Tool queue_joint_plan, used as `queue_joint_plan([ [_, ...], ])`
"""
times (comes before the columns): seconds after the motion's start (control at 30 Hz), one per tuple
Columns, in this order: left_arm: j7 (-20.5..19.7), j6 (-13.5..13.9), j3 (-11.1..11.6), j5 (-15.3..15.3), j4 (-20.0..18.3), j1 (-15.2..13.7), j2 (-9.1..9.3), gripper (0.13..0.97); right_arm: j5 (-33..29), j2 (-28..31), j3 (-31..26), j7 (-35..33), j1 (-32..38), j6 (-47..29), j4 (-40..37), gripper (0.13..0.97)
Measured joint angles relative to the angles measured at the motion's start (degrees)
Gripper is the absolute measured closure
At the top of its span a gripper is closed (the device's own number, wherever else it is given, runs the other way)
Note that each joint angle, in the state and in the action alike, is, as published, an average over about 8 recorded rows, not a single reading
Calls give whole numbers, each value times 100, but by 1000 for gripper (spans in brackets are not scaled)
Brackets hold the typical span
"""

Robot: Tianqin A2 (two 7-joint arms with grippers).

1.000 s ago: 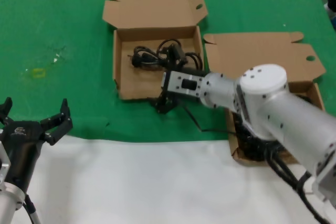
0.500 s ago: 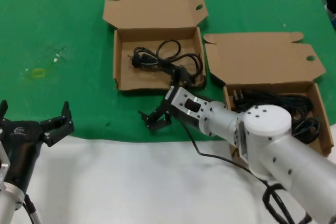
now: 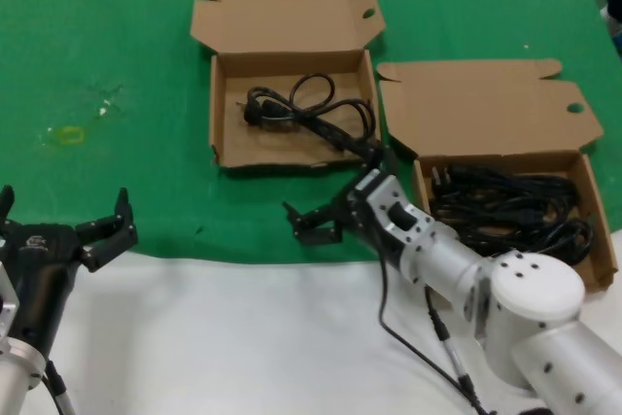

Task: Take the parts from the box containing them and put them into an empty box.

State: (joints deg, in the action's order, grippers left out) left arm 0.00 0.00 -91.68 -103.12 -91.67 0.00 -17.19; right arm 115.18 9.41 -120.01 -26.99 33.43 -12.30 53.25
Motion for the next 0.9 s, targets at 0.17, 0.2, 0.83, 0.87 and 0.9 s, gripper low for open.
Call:
queue_joint_plan([
  [0.17,0,0,0,0,0,0,0,132,-182,117,429,405,-502,184,581,129],
  [0.2,0,0,0,0,0,0,0,132,-218,140,513,485,-601,221,695,129],
  [0.83,0,0,0,-1,0,0,0,132,-887,573,2091,1984,-2463,904,2829,129],
  [0.87,0,0,0,-1,0,0,0,132,-922,595,2172,2061,-2559,939,2939,129],
  [0.9,0,0,0,-1,0,0,0,132,-956,618,2253,2138,-2654,974,3049,129],
])
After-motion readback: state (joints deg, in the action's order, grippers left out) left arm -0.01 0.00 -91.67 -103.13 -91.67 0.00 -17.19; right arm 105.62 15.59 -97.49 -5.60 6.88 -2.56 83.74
